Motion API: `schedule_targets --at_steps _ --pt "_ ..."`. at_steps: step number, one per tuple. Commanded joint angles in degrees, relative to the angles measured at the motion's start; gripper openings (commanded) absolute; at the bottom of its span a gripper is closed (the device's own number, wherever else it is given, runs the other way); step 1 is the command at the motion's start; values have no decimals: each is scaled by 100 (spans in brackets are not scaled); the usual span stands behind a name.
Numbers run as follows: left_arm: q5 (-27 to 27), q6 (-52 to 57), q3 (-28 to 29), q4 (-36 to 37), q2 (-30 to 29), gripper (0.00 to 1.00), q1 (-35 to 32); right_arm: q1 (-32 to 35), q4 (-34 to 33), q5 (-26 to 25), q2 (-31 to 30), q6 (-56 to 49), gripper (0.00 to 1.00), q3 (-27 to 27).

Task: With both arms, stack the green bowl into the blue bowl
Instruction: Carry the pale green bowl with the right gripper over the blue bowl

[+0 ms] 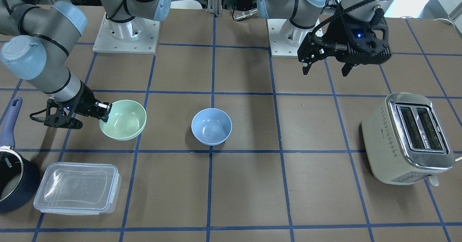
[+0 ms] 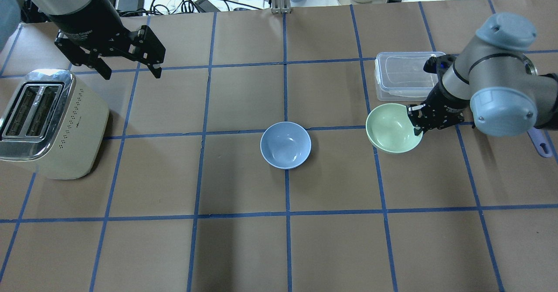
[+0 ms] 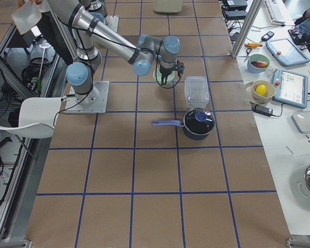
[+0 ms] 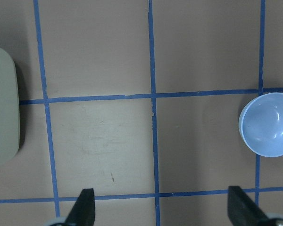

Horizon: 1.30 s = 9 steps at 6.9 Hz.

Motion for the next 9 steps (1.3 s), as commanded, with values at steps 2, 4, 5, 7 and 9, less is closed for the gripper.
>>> schedule_targets --at_steps 2,4,5,7,9 --pt "-4 -13 8 39 68 100 -3 1485 587 290 182 1662 0 -917" --pt "-3 -13 -9 39 86 100 -3 2347 35 246 567 2851 0 -917" --pt "-3 -13 -27 39 94 100 -12 2552 -63 220 743 2934 0 -917" --pt "-3 -13 -9 39 94 100 -12 2816 -422 159 937 3329 0 -883" --pt "-3 -13 -9 39 94 100 -12 2861 -424 140 956 3330 0 -716"
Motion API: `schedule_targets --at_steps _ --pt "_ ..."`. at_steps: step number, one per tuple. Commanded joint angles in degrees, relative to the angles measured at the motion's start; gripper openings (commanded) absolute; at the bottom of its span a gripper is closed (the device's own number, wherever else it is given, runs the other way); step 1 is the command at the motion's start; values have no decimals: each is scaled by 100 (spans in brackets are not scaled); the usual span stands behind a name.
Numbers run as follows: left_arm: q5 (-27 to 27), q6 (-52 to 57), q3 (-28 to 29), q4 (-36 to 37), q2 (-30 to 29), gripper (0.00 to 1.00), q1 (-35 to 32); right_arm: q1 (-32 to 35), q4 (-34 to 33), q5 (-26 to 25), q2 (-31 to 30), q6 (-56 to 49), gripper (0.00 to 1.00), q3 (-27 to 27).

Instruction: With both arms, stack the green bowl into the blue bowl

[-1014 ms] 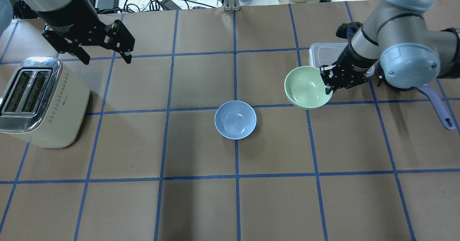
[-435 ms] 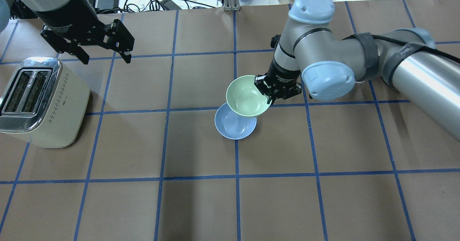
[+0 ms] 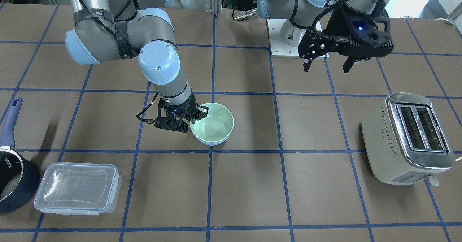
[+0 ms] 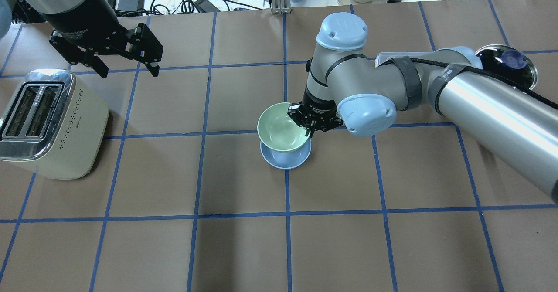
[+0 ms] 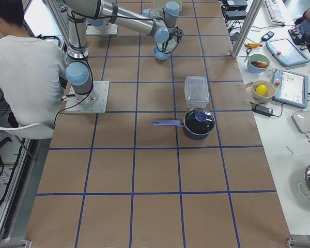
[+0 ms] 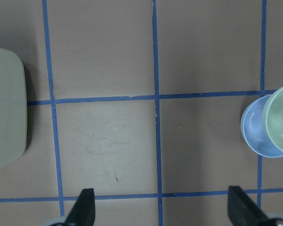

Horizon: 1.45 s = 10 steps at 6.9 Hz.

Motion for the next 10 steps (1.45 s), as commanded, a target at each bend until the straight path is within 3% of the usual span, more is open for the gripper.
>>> schedule_targets --at_steps 1,2,3,4,6,8,10 --pt "0 0 1 0 3 100 0 46 -113 -21 49 35 0 137" --pt "0 0 1 0 3 100 0 46 -148 -108 58 35 5 198" --pt "0 0 1 0 3 100 0 46 -131 -135 6 79 69 199" --pt "0 0 -7 0 3 100 0 3 -131 -222 -12 35 100 155" --pt "0 0 -7 -9 12 100 0 -33 -35 -730 -195 -113 100 -168" --pt "0 0 -7 0 12 100 0 -94 1758 -1081 -948 -167 100 -965" --pt "0 0 -16 0 12 100 0 -60 3228 -1058 -1145 -447 100 -2281"
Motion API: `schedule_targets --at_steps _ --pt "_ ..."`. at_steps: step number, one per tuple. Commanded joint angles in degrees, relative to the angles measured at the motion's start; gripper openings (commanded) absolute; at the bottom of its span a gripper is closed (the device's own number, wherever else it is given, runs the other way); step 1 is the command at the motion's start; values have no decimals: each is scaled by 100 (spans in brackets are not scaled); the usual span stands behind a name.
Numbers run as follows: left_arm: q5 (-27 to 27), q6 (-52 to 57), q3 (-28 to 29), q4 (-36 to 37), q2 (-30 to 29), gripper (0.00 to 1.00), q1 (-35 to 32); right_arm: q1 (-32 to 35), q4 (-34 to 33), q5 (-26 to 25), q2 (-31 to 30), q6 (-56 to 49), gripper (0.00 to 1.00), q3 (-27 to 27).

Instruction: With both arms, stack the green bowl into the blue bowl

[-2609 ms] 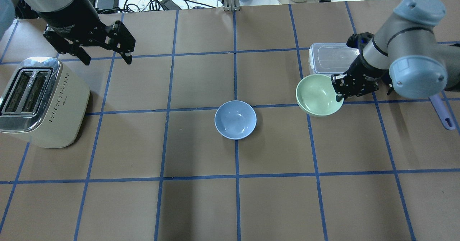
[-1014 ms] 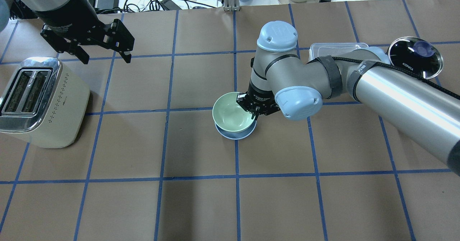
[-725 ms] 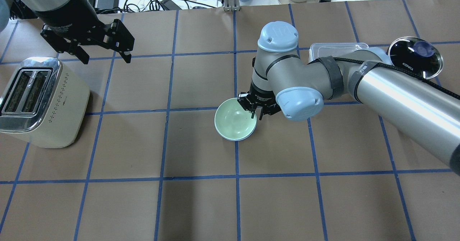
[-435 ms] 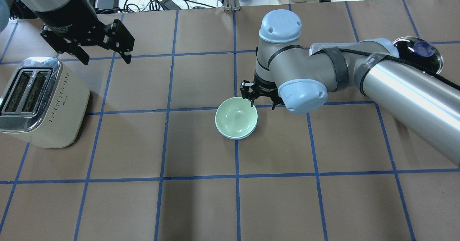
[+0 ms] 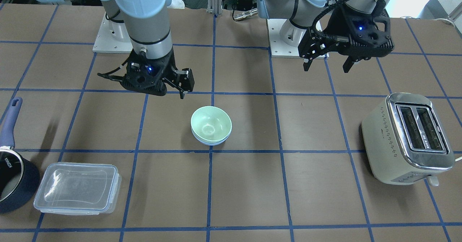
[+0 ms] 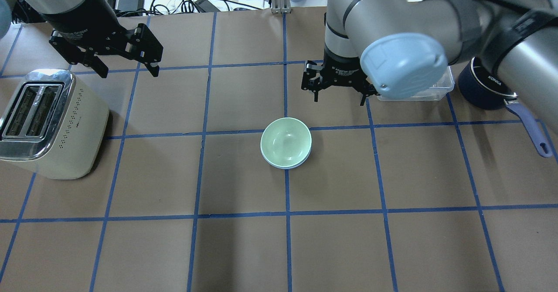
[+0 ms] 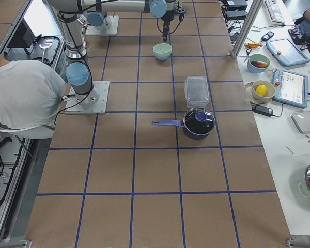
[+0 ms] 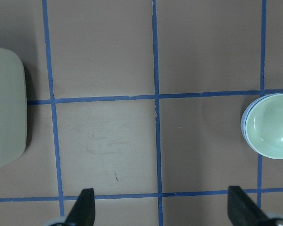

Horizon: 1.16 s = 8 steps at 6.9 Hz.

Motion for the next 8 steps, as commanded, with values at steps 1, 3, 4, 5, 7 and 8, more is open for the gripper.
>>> schedule_targets --at_steps 1,3,4,5,7,8 --pt "0 0 -6 4 0 100 0 13 1010 -55 -120 -685 100 -855" --pt "0 0 -24 4 9 100 0 -248 898 -100 -146 -1112 100 -716" --pt "0 0 -24 4 9 100 -9 -694 706 -74 -207 -1852 100 -724" --pt "0 0 -24 4 9 100 -9 -925 600 -39 -338 -2138 100 -629" --pt "9 0 -41 4 9 100 -9 -1041 -99 -21 -987 -2106 100 368" --pt "0 0 -41 4 9 100 -9 -1033 -383 -29 -1112 -2106 100 496"
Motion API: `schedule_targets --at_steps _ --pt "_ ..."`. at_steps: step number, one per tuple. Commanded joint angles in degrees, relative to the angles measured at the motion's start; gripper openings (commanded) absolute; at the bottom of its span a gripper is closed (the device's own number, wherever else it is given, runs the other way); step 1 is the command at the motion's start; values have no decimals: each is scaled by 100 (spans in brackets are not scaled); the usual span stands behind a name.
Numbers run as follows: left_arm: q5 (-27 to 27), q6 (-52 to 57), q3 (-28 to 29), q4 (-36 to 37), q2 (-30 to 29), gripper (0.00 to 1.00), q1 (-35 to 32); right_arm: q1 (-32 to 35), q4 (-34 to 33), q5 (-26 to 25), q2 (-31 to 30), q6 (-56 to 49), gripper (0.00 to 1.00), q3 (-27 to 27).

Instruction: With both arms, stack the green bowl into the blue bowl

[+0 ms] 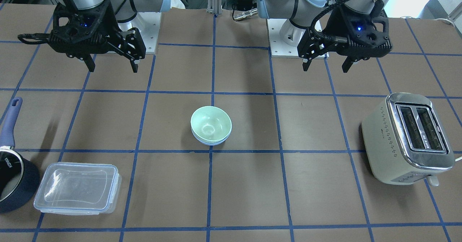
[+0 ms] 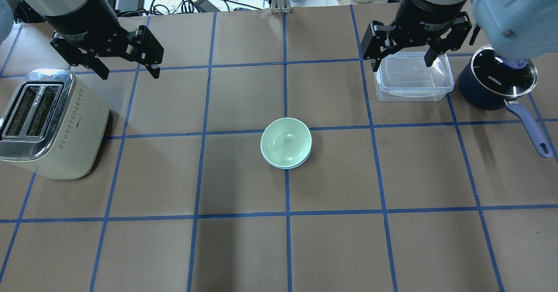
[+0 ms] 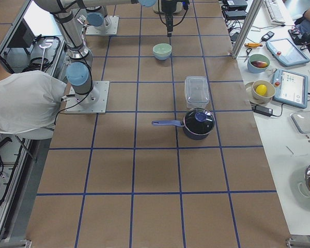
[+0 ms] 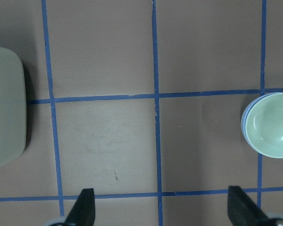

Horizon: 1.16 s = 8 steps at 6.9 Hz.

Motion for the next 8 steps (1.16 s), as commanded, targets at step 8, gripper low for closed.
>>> schedule_targets --at_steps 8 --pt "-6 0 -4 0 0 100 0 -109 182 54 -223 222 100 98"
